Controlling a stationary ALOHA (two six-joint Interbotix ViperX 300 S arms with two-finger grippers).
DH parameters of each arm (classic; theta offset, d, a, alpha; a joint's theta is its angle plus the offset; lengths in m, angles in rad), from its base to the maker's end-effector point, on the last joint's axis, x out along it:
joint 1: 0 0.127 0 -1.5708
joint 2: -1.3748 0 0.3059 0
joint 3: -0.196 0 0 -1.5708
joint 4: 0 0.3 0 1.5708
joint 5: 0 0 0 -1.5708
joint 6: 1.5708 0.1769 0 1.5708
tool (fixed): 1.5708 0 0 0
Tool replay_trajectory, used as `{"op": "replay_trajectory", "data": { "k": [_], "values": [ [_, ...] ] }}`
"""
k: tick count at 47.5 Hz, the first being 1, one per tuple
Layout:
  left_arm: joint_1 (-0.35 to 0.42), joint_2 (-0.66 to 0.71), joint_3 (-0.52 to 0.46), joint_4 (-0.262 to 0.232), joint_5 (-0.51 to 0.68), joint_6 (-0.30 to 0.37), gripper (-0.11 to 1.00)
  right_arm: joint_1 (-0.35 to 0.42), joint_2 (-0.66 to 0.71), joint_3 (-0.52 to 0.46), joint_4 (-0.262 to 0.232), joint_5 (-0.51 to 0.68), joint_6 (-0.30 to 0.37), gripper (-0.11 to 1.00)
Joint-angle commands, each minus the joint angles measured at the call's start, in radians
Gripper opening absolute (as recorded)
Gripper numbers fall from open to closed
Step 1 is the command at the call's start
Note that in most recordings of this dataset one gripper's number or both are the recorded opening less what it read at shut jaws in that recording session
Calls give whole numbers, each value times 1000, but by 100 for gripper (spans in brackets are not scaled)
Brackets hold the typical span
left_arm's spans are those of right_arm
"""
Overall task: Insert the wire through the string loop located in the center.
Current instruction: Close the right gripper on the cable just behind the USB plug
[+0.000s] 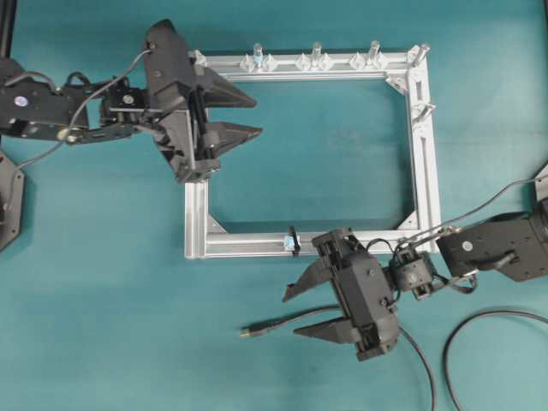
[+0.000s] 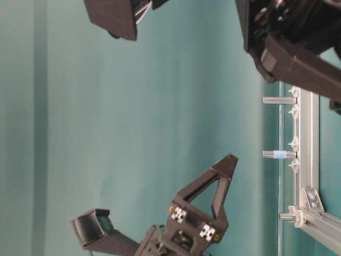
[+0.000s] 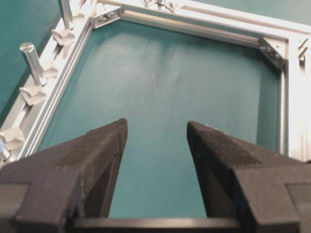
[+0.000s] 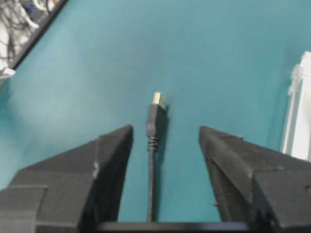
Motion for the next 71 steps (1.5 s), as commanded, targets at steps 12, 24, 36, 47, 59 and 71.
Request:
{"op": "replay_trajectory", "data": {
  "k": [12,24,36,47,59,71],
  "values": [
    [-14,-107,55,3,9,2,55,12,17,-17,-3,-58,2,58],
    [-15,-146,97,3,11,0,55,15,98,-40,-3,-77,3,58],
    [-18,-143,101,3,9,0,55,15,160,-87,-3,-72,2,58],
    [-17,-146,109,3,9,0,55,15,210,-100,-3,-64,3,58],
    [-18,-146,115,3,11,0,55,17,221,-98,-2,-25,2,57],
    [-18,-146,117,3,9,0,55,15,222,-95,-3,-2,2,57]
  ]
}}
